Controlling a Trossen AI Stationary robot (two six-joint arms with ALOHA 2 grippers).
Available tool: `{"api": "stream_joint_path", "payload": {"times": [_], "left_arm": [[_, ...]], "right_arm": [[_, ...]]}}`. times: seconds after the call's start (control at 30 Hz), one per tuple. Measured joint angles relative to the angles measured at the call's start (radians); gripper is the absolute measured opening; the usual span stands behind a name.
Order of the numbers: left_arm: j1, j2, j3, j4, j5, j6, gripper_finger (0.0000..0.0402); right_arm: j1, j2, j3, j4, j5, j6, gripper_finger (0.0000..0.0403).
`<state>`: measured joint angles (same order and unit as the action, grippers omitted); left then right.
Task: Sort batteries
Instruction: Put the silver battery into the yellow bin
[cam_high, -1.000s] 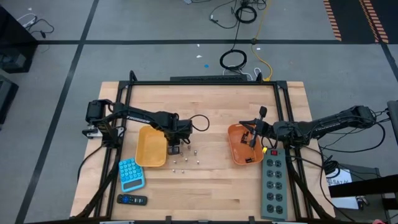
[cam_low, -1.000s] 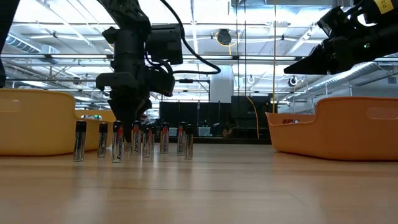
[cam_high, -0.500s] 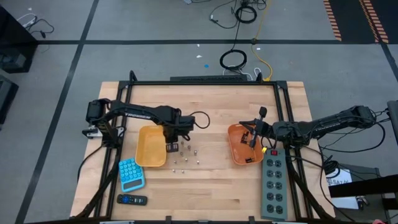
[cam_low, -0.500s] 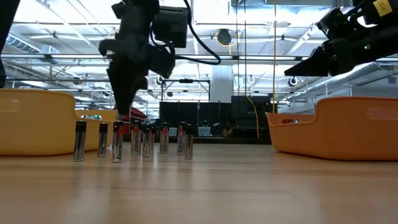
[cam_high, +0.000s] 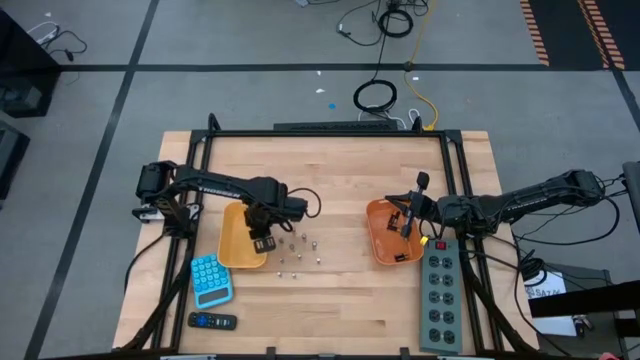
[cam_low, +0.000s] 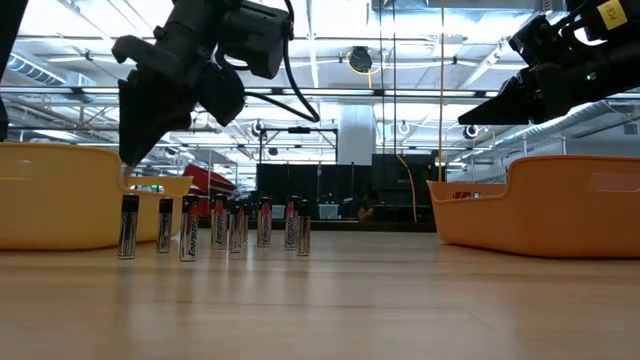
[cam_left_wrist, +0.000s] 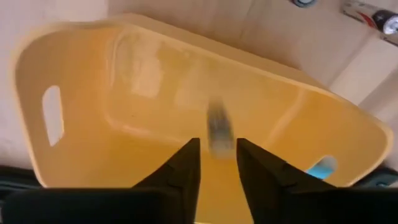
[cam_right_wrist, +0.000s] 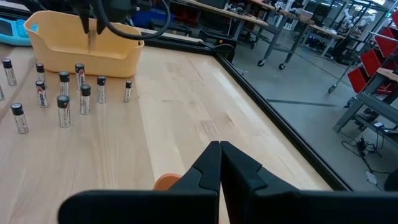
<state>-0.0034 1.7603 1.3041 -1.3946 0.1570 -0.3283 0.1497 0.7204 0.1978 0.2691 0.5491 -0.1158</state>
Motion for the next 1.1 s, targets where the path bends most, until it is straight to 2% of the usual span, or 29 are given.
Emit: {"api": "stream_joint_path", "payload": {"times": [0.13,0.27,0.43,0.53,0.63,0.87,1.1], "left_arm": [[-0.009,0.000,0.000,-0.003,-0.008,-0.007,0.0144],[-0.004,0.000,0.007,-0.009,-0.057,0.002,0.0150],[0.026,0.000,0.079,0.031,-0.204,0.069,0.0151],[0.046,0.000,0.102,0.173,-0.280,0.123,0.0151],[0.063,0.013,0.098,0.307,-0.262,0.198,0.0152],[0.111,0.097,0.095,0.403,-0.250,0.295,0.0152],[0.127,0.138,0.095,0.440,-0.123,0.360,0.0152]], "right_arm": [[0.000,0.000,0.000,0.000,0.000,0.000,0.0000],[0.000,0.000,0.000,0.000,0.000,-0.001,0.0000],[0.000,0.000,0.000,0.000,0.000,-0.018,0.0000],[0.000,0.000,0.000,0.000,0.000,-0.027,0.0000],[0.000,0.000,0.000,-0.003,0.000,-0.031,0.0000],[0.000,0.000,0.000,-0.014,0.008,-0.045,0.0000],[-0.004,0.000,0.000,-0.053,0.009,-0.024,0.0000]]}}
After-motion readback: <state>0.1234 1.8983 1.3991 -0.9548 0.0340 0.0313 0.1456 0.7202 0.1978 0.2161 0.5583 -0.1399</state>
